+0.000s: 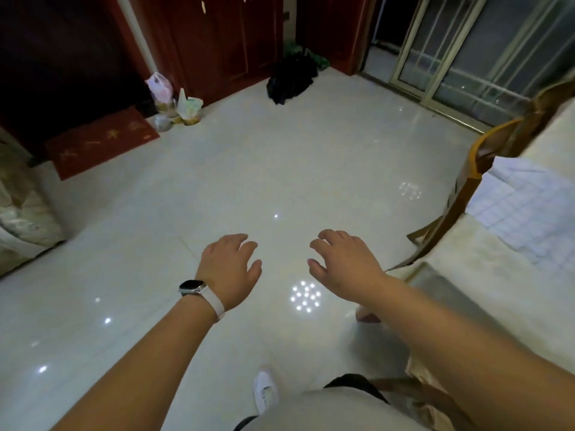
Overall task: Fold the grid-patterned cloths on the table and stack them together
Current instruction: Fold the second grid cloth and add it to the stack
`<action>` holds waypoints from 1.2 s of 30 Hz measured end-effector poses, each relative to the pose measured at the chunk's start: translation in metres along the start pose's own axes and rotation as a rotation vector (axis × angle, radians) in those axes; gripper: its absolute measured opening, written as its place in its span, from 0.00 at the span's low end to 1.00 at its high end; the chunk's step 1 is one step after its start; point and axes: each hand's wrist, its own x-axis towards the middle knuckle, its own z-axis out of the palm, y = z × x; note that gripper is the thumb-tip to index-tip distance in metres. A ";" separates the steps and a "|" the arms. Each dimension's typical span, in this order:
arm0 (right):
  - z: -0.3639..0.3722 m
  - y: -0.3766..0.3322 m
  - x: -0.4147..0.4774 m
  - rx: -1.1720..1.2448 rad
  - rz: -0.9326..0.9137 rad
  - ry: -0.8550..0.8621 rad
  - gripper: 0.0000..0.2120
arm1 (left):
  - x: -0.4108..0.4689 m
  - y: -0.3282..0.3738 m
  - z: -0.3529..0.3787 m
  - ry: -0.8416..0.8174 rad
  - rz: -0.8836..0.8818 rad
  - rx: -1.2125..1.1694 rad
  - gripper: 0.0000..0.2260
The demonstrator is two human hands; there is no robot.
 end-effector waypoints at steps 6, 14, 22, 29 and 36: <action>-0.009 0.010 0.030 0.004 0.130 -0.022 0.21 | 0.054 -0.020 -0.005 0.040 0.089 -0.045 0.20; -0.011 0.074 0.076 0.065 0.312 -0.012 0.22 | 0.155 0.007 0.010 -0.022 0.241 -0.043 0.18; -0.011 0.173 0.175 0.153 0.336 -0.021 0.22 | 0.299 0.042 0.010 -0.051 0.279 0.056 0.18; -0.037 0.283 0.217 0.152 0.434 -0.030 0.22 | 0.417 0.116 0.004 -0.064 0.374 0.053 0.16; -0.074 0.349 0.217 0.206 0.568 0.077 0.21 | 0.492 0.191 -0.008 -0.073 0.563 0.060 0.18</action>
